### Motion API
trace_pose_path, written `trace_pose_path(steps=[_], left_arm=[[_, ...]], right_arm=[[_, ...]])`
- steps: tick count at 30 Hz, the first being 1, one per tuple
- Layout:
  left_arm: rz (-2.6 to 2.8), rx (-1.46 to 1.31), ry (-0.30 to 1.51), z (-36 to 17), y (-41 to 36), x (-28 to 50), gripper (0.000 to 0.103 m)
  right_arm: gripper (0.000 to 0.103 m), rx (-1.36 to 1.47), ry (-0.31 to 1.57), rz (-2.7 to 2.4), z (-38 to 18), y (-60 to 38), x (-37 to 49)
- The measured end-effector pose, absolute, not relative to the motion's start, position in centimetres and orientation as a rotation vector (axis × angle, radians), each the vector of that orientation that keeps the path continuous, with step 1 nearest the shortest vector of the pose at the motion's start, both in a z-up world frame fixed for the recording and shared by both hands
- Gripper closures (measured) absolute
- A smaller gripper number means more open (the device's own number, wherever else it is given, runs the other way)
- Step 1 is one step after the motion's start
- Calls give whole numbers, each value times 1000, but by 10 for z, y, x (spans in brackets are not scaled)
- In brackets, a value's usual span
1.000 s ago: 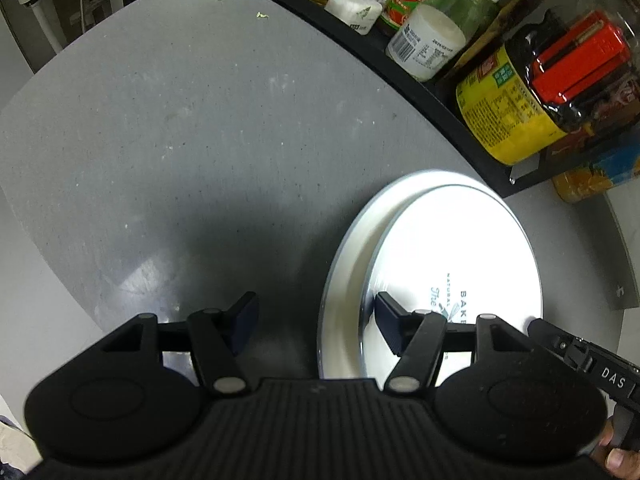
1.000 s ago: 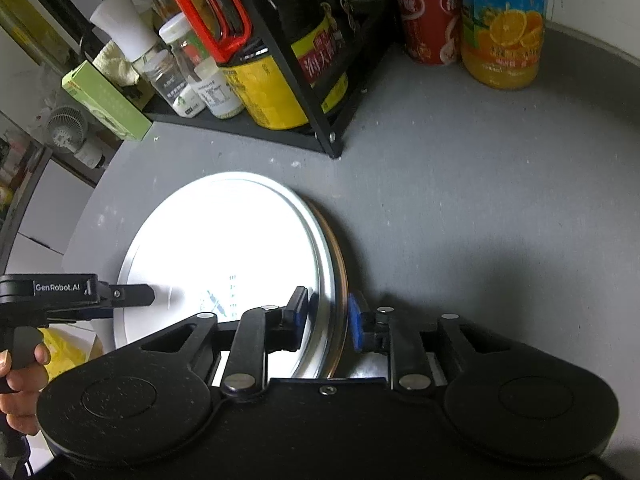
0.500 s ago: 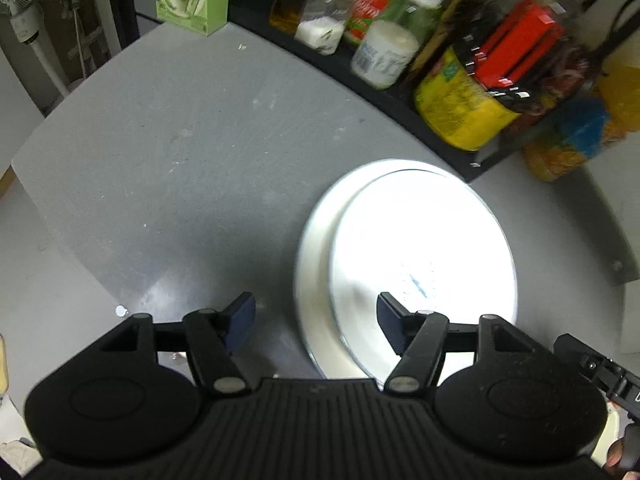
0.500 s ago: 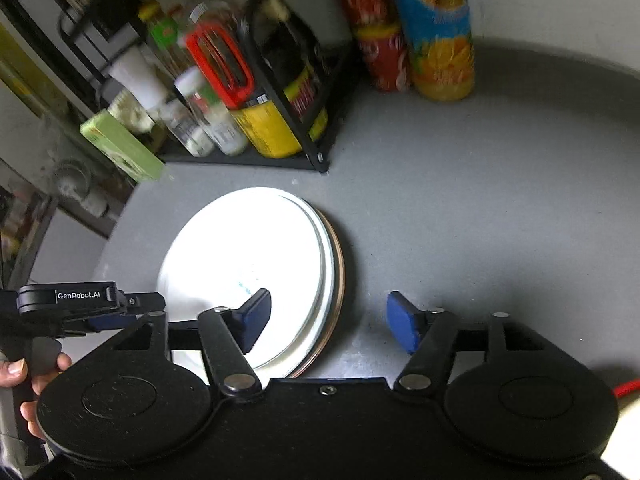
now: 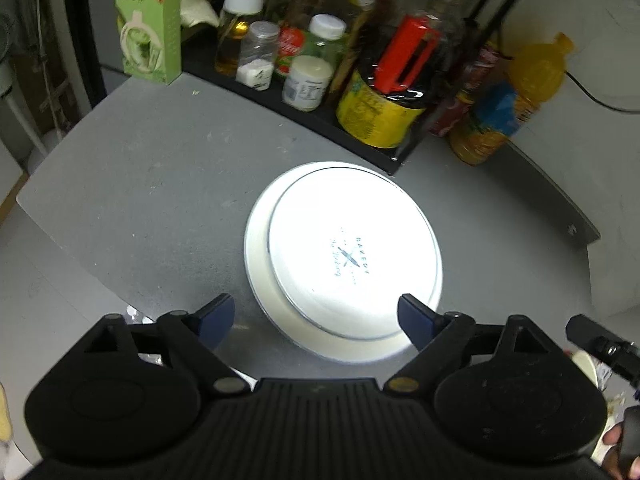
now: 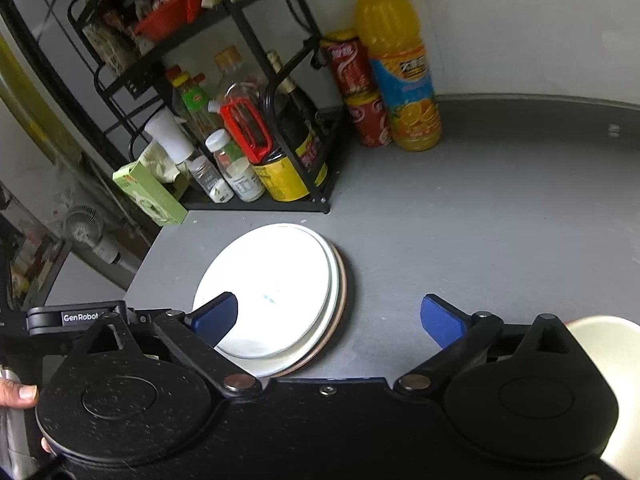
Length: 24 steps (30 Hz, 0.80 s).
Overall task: Organize plates and bowls
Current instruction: 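Move the right gripper toward the red bowl holding the cream bowls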
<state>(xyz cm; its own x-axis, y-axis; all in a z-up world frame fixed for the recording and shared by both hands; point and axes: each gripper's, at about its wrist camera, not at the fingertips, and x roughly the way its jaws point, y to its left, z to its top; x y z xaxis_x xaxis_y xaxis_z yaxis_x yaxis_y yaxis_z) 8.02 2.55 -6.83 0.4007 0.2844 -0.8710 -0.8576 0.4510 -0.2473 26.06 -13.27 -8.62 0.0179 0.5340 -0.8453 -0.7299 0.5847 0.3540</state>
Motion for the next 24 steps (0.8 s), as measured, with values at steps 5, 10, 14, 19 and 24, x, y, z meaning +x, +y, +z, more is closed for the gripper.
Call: trace_pose_path(steps=[5,10,14,19,24], left_arm=[[787,-733,863,-55,0,84,11],[741,-699,867,-45,-23,90,11],[698,-669,869,-39,-41,97,11],[647,-633,879,-34,-62,114,11],[592,-605,882,-31,-81,133,11]], right_arm=[[0,-153,1170,978,-64,-156,255],[0,-120,1138,969,-46,-179,250],[0,-126,1104,924,-38,-198,250],[0,-100,1085,850,-32,-227,254],[0,-71,1077,796,-31,-256,257]])
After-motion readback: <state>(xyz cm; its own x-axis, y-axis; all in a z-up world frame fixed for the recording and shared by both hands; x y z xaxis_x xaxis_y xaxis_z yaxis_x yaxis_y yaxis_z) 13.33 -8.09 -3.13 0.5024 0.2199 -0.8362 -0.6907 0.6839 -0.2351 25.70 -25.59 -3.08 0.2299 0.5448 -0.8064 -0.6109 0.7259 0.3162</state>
